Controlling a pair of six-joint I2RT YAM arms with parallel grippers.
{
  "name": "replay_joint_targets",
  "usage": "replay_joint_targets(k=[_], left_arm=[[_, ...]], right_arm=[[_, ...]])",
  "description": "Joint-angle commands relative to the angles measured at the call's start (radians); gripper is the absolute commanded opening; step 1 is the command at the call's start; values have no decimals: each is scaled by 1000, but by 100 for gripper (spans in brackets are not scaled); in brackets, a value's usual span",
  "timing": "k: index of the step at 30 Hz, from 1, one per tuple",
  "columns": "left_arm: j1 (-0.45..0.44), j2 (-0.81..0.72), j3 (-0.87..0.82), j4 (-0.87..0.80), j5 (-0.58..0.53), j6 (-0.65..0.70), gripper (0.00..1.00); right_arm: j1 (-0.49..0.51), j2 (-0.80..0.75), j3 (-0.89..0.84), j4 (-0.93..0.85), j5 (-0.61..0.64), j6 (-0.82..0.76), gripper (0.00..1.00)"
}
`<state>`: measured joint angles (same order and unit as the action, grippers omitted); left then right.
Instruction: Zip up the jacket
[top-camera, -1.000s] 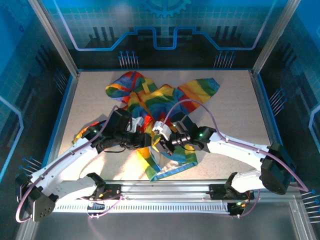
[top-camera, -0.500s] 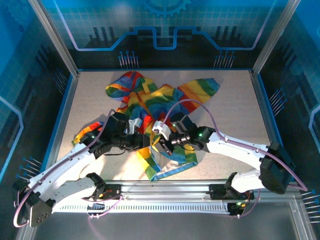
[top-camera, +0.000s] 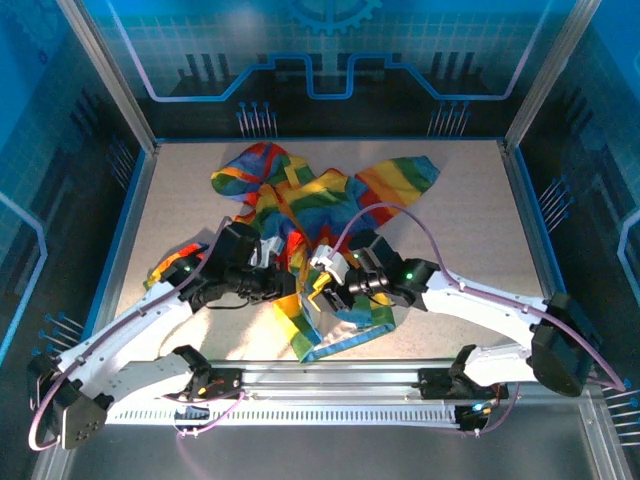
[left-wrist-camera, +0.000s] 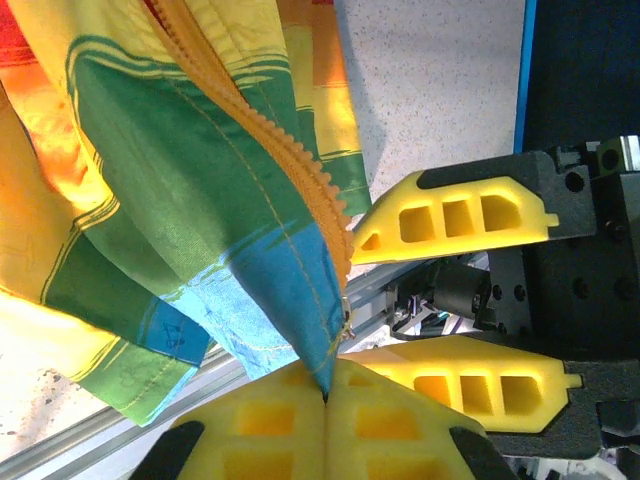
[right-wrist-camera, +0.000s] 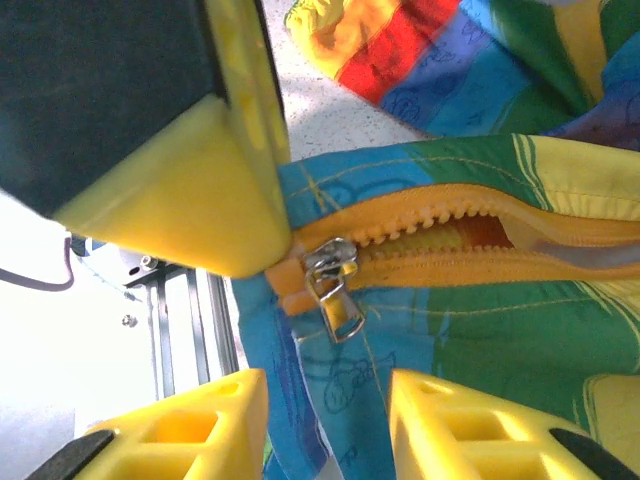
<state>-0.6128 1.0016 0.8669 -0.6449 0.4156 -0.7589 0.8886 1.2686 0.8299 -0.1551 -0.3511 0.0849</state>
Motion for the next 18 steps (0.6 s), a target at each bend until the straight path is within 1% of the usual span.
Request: replay_joint_targets(k=[1, 5, 9, 13, 14, 18], left_arm=[[-5, 18, 53, -77, 20, 61, 0], [-5, 40, 77, -116, 32, 100, 0], [-5, 59, 99, -149, 44, 132, 0], [-5, 71, 116, -159, 56, 145, 0], [-4, 73, 120, -163, 58, 148, 0], [-4, 80, 133, -177, 65, 157, 0]], right_arm=[[-7, -46, -5, -4, 29, -52, 37], [-7, -56, 6, -24, 28, -74, 37], [-3, -48, 19, -9, 28, -85, 36], [15, -5, 43, -23, 18, -121, 35], [21, 9, 79, -31, 15, -132, 35], [46, 49, 114, -45, 14, -161, 35]])
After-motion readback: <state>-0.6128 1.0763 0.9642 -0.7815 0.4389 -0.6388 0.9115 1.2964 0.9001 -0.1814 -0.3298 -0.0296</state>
